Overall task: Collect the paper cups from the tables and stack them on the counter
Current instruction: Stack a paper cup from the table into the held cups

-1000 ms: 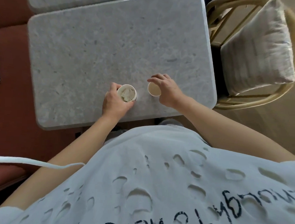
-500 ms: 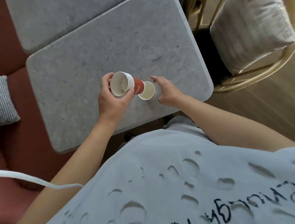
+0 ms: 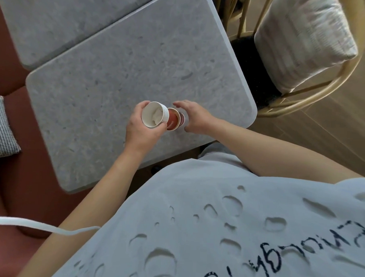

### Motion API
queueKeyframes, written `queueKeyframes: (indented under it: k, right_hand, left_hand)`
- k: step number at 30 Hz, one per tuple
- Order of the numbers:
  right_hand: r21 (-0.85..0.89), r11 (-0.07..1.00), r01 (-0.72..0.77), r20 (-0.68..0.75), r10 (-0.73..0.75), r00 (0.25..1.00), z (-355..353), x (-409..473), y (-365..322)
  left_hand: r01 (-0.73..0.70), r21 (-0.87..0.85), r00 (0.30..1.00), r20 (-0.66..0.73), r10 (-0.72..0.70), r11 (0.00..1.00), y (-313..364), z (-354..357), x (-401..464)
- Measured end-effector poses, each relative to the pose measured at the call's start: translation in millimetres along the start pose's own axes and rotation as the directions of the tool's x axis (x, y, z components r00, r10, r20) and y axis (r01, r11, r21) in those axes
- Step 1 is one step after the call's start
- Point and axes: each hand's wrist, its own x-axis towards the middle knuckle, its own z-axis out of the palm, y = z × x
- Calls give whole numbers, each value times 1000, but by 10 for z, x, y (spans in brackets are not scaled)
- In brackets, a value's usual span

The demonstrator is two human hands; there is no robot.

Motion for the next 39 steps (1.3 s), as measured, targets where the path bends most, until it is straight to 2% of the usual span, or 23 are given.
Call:
queueKeyframes:
  k: [3,9,19,39]
  right_hand:
    - [-37,999,39,27,-38,999,41,73,-70]
    - [-49,986,157,-13,-158,987,135,178,-199]
    - [-45,988,148,-20,-149,989,241,199,-177]
    - [-80,978,193,-21,-195,981,326,173,-101]
  left_hand:
    - [44,1,999,-2,-44,999,-28,-22,-3]
    - [86,-9,995,-47,-86,996,-88,-49,-37]
    - [202,-15,975,-89,-203,979,-192,14,-53]
    - [151,14,988,3,-151,988,-331,100,-62]
